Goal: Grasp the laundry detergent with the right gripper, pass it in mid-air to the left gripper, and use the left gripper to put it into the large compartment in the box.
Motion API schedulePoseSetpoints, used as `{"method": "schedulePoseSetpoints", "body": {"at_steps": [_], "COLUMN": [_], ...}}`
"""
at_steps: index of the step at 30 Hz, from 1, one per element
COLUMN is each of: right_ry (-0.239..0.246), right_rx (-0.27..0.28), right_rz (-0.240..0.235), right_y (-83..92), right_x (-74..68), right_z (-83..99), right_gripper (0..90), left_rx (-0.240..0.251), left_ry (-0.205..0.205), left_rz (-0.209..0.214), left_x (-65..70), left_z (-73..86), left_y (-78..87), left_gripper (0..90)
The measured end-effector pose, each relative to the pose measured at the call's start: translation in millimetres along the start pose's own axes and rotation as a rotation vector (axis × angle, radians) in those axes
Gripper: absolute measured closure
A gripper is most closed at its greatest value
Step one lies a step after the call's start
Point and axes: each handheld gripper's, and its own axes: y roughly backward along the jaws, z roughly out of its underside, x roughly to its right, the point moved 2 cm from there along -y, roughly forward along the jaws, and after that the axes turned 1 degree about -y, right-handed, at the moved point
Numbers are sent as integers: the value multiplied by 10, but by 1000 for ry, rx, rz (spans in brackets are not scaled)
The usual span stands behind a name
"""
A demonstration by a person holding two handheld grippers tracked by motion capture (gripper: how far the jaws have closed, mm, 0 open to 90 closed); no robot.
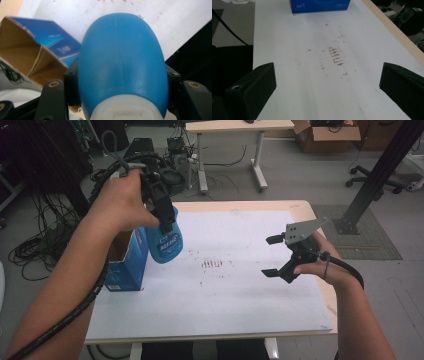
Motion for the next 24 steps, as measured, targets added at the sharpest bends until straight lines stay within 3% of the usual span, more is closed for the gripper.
{"method": "schedulePoseSetpoints", "body": {"at_steps": [2,3,4,6,9,10,14,16,17,24], "right_ry": [0,2,2,3,6,8,12,14,19,28], "right_rx": [-21,-29,-29,-38,-52,-58,-83,-93,-100,-120], "right_rz": [-3,-2,-2,-6,-8,-9,-10,-10,-8,-9], "right_y": [10,20,20,33,43,47,64,70,78,72], "right_x": [12,17,17,24,31,36,53,62,75,104], "right_z": [3,3,3,1,-3,-6,-24,-35,-57,-131], "right_gripper": [9,10,10,11,11,11,12,12,13,13], "left_rx": [0,0,0,13,21,21,18,11,13,22], "left_ry": [31,72,72,138,188,188,258,267,297,363], "left_rz": [-2,3,3,14,21,21,12,13,24,100], "left_x": [-73,-148,-148,-269,-399,-399,-564,-599,-654,-839], "left_z": [30,65,65,122,188,188,289,310,341,441], "left_y": [41,72,72,117,164,164,235,250,269,273], "left_gripper": [378,379,379,379,379,379,379,379,379,378]}}
